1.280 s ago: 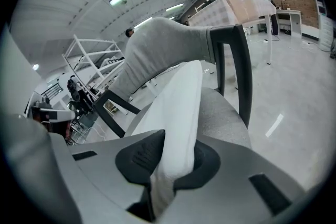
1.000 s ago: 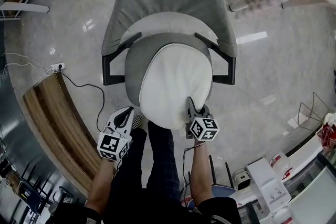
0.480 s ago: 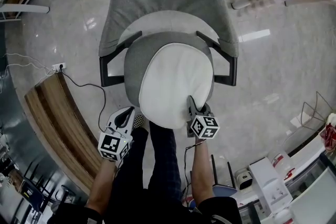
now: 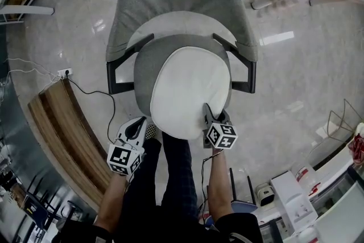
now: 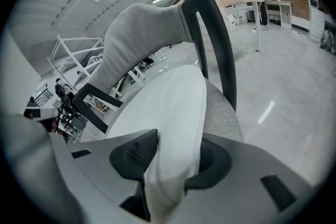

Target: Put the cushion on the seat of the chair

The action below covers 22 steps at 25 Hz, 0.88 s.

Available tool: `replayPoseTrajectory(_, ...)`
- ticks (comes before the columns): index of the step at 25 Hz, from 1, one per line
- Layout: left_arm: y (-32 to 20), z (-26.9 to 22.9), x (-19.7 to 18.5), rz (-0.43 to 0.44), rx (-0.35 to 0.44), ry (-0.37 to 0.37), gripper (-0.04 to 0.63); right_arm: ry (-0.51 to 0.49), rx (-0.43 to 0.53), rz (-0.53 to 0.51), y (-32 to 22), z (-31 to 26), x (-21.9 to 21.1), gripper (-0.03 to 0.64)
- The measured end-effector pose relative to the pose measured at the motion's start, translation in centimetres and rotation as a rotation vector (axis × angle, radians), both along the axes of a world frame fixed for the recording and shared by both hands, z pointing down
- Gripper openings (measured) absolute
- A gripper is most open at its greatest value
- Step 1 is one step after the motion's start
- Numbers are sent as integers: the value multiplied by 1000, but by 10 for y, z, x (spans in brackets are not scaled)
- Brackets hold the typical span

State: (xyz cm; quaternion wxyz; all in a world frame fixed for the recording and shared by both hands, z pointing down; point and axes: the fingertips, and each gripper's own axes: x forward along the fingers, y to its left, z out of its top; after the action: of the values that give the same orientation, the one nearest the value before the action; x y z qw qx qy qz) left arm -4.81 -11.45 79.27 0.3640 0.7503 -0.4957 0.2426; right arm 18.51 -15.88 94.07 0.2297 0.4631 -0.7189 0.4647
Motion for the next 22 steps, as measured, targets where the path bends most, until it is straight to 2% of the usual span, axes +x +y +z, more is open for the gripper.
replayPoseTrajectory(8, -2, -1, 4, -6, 2, 14, 20, 53, -31, 21, 2, 9, 14, 238)
replayPoseTrajectory(22, 0, 6, 6, -3, -18, 18, 20, 130, -51, 52, 5, 15, 32, 288)
